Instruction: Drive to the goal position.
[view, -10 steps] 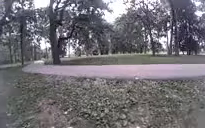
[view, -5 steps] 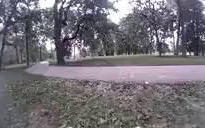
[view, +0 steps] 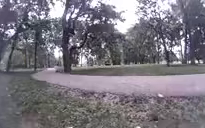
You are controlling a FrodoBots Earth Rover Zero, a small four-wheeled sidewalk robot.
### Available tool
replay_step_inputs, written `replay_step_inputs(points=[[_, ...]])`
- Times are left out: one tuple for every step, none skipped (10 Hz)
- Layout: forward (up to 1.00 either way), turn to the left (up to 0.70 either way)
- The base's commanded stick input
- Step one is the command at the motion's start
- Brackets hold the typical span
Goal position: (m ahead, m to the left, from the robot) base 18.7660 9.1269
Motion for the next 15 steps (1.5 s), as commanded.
replay_step_inputs(points=[[0.7,0.14],[0.7,0.14],[0.7,0.14],[0.7,0.14],[0.7,0.14],[0.7,0.14],[0.7,0.14],[0.7,0.14],[0.7,0.14],[0.7,0.14],[0.7,0.08],[0.7,0.01],[0.7,0.01],[0.7,0.01],[0.7,0.01]])
